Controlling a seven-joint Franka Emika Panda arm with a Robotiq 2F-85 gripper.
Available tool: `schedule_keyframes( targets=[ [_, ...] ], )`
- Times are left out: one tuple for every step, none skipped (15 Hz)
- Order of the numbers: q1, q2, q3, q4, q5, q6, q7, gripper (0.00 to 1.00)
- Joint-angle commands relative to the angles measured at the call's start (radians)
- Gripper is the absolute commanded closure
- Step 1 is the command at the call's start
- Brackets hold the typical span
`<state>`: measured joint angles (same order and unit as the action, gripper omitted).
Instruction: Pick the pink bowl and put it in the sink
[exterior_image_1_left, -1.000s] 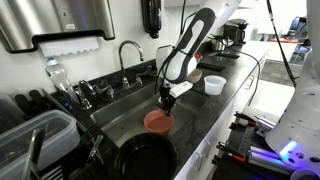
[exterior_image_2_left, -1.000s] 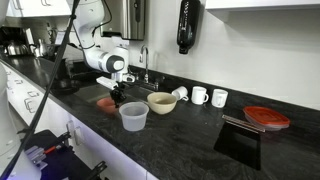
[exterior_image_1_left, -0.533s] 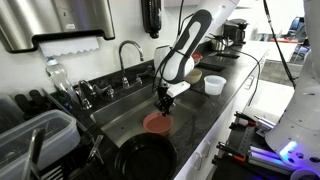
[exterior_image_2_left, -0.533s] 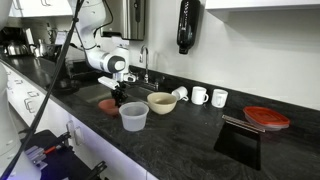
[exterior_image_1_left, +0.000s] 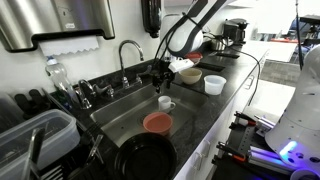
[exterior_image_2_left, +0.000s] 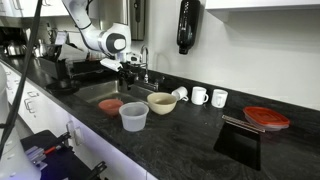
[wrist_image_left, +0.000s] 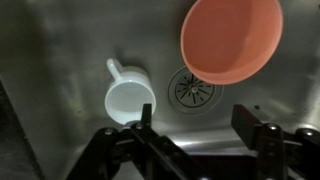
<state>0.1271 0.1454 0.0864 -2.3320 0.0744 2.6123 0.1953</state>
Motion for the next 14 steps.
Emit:
schedule_keyframes(
  targets=[
    [-0.02,-0.137,-0.034,-0.083,-0.07,-0.014,0.048,0.0],
    [-0.031,-0.167,-0.047,-0.099,-0.11,-0.013,0.075,0.0],
    [-0.049,-0.202,-0.058,-0.119,-0.131,-0.012,0.093,0.0],
    [-0.069,-0.231,-0.068,-0.138,-0.156,-0.01,0.12,0.0],
    [-0.09,-0.259,-0.075,-0.155,-0.18,-0.011,0.142,0.0],
    [-0.081,-0.211,-0.064,-0.117,-0.135,-0.007,0.088,0.0],
    [-0.097,-0.235,-0.07,-0.133,-0.15,-0.007,0.099,0.0],
    [-0.104,-0.249,-0.07,-0.144,-0.153,-0.007,0.104,0.0],
    [-0.103,-0.253,-0.067,-0.149,-0.153,-0.007,0.108,0.0],
    [-0.101,-0.253,-0.063,-0.15,-0.153,-0.007,0.114,0.0],
    [-0.1,-0.252,-0.062,-0.151,-0.153,-0.007,0.117,0.0],
    [-0.101,-0.252,-0.062,-0.151,-0.153,-0.007,0.117,0.0],
    [-0.101,-0.252,-0.062,-0.151,-0.153,-0.007,0.117,0.0],
    [-0.101,-0.252,-0.062,-0.151,-0.153,-0.007,0.117,0.0]
  ],
)
